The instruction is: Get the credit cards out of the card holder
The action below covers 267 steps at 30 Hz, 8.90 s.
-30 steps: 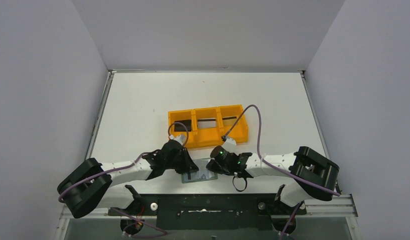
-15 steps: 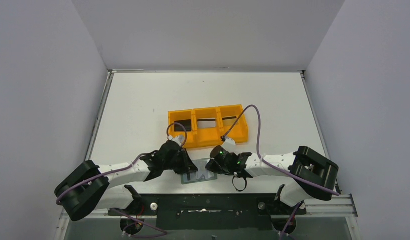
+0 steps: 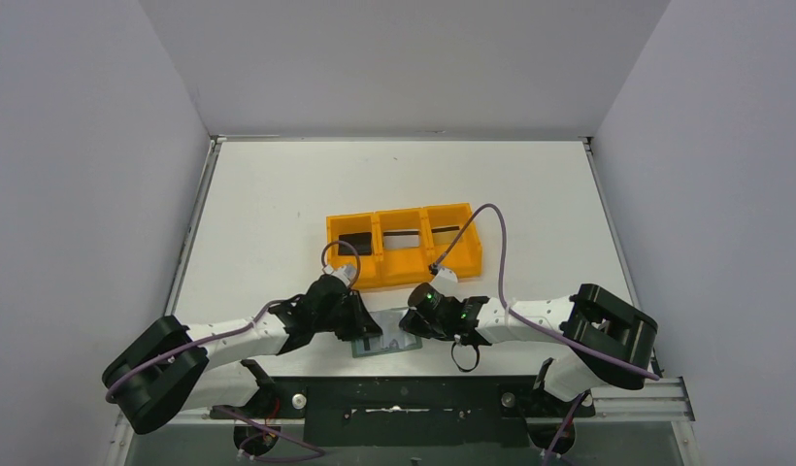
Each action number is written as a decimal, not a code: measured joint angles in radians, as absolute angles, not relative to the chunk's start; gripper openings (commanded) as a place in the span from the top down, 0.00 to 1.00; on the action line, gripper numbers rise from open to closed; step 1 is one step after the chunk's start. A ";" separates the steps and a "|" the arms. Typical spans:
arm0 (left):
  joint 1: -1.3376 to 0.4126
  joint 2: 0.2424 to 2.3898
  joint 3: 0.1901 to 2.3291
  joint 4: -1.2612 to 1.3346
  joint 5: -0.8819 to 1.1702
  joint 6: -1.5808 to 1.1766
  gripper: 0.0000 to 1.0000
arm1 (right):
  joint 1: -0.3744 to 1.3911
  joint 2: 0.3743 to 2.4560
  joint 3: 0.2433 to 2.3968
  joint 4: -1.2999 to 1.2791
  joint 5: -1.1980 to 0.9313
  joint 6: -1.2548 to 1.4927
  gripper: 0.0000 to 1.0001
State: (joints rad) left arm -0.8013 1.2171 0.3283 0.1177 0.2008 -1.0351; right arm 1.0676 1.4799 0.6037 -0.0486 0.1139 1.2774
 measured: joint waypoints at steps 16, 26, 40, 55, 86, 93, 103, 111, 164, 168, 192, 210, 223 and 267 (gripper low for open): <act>-0.790 1.236 0.316 0.168 0.245 -1.043 0.85 | 1.067 1.480 0.604 -0.049 0.113 1.277 0.92; -0.784 1.248 0.305 0.186 0.251 -1.054 1.00 | 1.067 1.480 0.604 -0.049 0.112 1.279 0.92; -0.756 1.168 0.290 0.112 0.244 -1.036 1.00 | 1.066 1.482 0.604 -0.050 0.112 1.288 0.92; -0.743 1.127 0.309 0.018 0.225 -0.990 1.00 | 1.061 1.483 0.624 -0.076 0.110 1.246 0.83; -0.738 1.133 0.306 0.056 0.254 -1.007 0.84 | 1.062 1.535 0.587 0.159 -0.027 1.154 0.72; -0.738 1.153 0.279 0.142 0.285 -1.048 0.94 | 1.062 1.535 0.576 0.175 -0.025 1.187 0.75; -0.736 1.061 0.342 -0.049 0.219 -1.008 1.00 | 1.070 1.528 0.625 0.037 0.039 1.233 0.76; -0.721 0.968 0.412 -0.186 0.128 -0.969 1.00 | 1.082 1.484 0.671 -0.165 0.142 1.217 0.75; -0.704 0.839 0.472 -0.368 0.035 -0.929 1.00 | 1.140 1.594 0.848 -0.335 0.126 1.066 0.71; -0.703 0.838 0.472 -0.368 0.033 -0.929 1.00 | 1.140 1.549 0.831 -0.369 0.130 1.069 0.69; -0.492 0.702 0.376 0.033 0.418 -0.990 1.00 | 1.000 1.008 0.523 0.052 0.107 1.044 0.34; -0.422 0.733 0.190 0.495 0.720 -1.206 1.00 | 0.940 1.103 0.476 0.366 -0.164 1.056 0.50; -0.418 0.770 0.185 0.537 0.738 -1.216 1.00 | 0.936 1.137 0.476 0.493 -0.276 1.068 0.92; -0.414 0.518 0.660 -0.542 -0.123 -0.579 0.11 | 0.950 1.288 0.885 -0.099 0.196 -0.005 1.00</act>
State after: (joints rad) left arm -0.4141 0.5182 0.6601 -0.5423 -0.1234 -0.5785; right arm 0.9504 1.2877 0.8848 -0.0990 0.1955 -0.0048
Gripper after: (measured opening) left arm 0.884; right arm 0.034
